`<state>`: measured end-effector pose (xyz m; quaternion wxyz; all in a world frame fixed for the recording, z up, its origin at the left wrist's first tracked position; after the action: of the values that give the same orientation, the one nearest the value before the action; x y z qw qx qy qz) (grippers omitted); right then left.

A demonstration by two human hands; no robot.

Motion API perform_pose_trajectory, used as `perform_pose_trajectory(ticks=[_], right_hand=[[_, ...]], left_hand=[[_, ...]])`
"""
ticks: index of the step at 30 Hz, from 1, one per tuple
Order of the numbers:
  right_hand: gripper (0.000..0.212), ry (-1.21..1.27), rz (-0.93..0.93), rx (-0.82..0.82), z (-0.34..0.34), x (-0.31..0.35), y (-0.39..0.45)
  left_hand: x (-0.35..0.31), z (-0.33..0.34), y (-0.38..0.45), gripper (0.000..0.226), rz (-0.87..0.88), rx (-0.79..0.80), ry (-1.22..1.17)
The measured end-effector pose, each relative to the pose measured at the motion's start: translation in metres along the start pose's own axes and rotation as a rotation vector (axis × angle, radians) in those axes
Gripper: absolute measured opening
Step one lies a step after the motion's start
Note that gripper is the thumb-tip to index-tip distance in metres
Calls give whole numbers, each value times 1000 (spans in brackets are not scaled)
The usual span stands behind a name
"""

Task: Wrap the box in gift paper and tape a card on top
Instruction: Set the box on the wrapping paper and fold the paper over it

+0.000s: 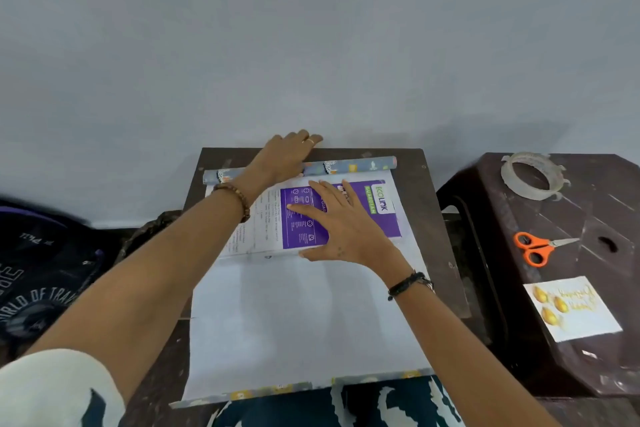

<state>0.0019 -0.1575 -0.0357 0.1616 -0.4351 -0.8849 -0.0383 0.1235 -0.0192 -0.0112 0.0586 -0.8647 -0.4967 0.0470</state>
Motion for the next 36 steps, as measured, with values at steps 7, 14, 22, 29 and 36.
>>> perform_pose_trajectory(ticks=[7, 14, 22, 29, 36], right_hand=[[79, 11, 10, 10, -1, -3, 4], [78, -4, -17, -14, -6, -13, 9], [78, -119, -9, 20, -12, -32, 20], [83, -91, 5, -11, -9, -30, 19], [78, -32, 2, -40, -10, -29, 19]], left_hand=[[-17, 12, 3, 33, 112, -115, 198], [1, 13, 1, 64, -89, 99, -21], [1, 1, 25, 56, -92, -31, 191], [3, 7, 38, 60, -55, -131, 219], [2, 26, 51, 39, -8, 87, -514]])
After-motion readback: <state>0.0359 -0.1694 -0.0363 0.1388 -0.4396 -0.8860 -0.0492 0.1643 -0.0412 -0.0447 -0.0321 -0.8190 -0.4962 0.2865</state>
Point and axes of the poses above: each hand's wrist, its own y-axis towards the middle knuckle, its own z-axis out of the palm, x = y × z, the point moved 2 cm from there along y, towards the middle knuckle, and after that the axes turned 7 degrees about x, right-handed, at the moved point
